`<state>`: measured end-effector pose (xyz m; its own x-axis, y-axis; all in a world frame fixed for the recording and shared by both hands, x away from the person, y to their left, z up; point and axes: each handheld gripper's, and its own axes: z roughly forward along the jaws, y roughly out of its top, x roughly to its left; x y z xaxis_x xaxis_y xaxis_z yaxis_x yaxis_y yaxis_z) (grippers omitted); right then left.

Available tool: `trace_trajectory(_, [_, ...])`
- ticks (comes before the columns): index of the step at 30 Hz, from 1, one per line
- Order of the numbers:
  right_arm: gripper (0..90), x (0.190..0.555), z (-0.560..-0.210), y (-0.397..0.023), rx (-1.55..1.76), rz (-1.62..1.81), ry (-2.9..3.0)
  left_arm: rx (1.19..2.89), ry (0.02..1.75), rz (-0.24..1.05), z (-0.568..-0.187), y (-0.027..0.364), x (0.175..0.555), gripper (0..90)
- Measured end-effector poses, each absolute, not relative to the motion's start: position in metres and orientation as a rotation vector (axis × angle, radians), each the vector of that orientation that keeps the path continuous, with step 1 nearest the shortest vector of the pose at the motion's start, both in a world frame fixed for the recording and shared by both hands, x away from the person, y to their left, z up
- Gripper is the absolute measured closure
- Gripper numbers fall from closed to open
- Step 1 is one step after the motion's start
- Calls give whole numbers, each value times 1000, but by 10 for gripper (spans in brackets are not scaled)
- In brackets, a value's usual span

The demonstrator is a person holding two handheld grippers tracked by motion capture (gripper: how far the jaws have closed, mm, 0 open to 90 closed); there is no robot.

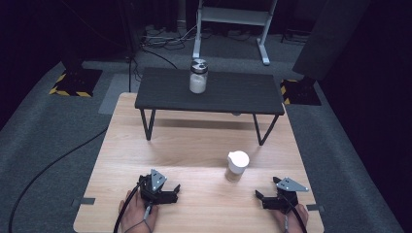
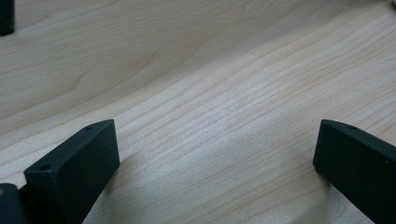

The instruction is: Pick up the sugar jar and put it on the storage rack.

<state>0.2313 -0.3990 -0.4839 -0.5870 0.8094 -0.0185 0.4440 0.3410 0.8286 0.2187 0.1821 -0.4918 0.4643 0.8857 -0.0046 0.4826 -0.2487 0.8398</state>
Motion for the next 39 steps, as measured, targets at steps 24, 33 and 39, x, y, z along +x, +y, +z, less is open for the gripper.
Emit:
trace_trajectory(24, [23,233,-484,-399,1088,1150,2189,1891,1147,619,-492,182,219,3])
trace_trajectory(33, [22,233,-484,-399,1090,1149,2187,1891,1147,619,-492,182,219,2])
trace_trajectory(39, [22,233,-484,-398,1091,1149,2187,1891,1147,619,-492,182,219,3])
